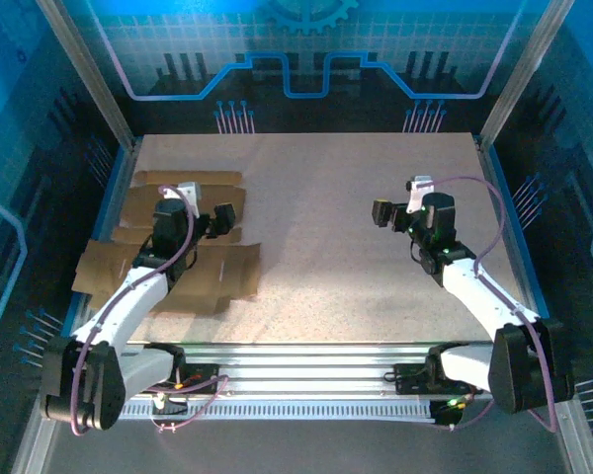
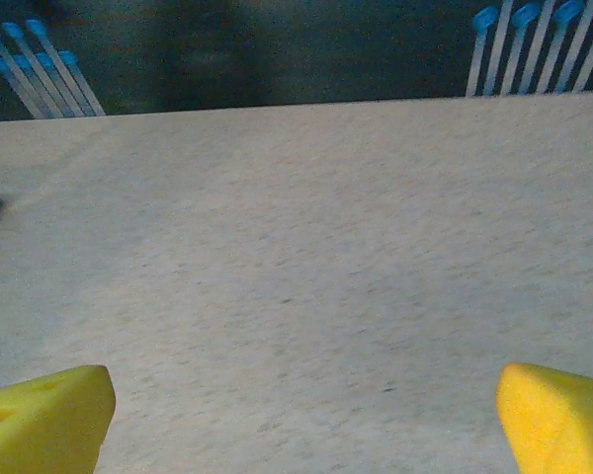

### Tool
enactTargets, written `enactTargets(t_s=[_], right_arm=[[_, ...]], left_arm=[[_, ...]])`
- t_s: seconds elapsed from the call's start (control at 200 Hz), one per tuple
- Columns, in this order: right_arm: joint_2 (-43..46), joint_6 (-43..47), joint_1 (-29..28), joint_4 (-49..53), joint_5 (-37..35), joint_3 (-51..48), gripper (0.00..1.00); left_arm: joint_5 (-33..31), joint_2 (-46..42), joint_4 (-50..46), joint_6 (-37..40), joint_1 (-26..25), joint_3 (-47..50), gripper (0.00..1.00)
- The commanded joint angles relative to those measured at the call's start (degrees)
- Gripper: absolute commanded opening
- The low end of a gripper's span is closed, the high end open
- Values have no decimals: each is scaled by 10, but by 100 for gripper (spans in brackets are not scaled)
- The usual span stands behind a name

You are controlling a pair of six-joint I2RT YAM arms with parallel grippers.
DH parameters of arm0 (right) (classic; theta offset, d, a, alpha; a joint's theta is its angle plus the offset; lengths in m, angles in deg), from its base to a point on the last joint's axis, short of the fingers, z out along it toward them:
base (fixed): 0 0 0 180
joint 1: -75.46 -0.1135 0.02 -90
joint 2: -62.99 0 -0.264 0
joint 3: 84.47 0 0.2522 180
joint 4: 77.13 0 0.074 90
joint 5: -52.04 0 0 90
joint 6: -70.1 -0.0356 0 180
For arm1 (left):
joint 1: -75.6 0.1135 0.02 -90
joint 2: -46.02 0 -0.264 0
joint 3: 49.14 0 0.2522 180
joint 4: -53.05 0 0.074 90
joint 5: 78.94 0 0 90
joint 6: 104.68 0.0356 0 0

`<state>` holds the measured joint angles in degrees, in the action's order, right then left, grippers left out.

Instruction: Fold the paper box

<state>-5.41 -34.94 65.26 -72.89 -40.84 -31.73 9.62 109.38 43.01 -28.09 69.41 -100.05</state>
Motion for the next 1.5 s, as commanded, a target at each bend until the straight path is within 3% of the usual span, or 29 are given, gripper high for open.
enactTargets(t_s=[0.0, 0.105, 0.335, 0.525, 0.68, 1.036, 1.496], right_arm=[[2, -108, -42, 106, 62, 14, 100], [-20, -136, -111, 129, 46, 33, 100], [-112, -216, -222, 107, 111, 79, 99], [-211, -287, -298, 84, 136, 141, 84], [-287, -332, -350, 88, 116, 197, 74], [-418, -398, -419, 135, 79, 321, 55], [-484, -423, -435, 166, 51, 374, 47]], left_arm=[[64, -29, -134, -87, -3, -9, 99], [73, -54, -190, -144, -3, -6, 99], [78, -113, -239, -191, 3, 26, 99], [129, -117, -224, -210, 49, 51, 99], [178, -108, -202, -224, 87, 60, 99], [252, -73, -177, -255, 144, 69, 99], [280, -75, -185, -254, 149, 64, 99]])
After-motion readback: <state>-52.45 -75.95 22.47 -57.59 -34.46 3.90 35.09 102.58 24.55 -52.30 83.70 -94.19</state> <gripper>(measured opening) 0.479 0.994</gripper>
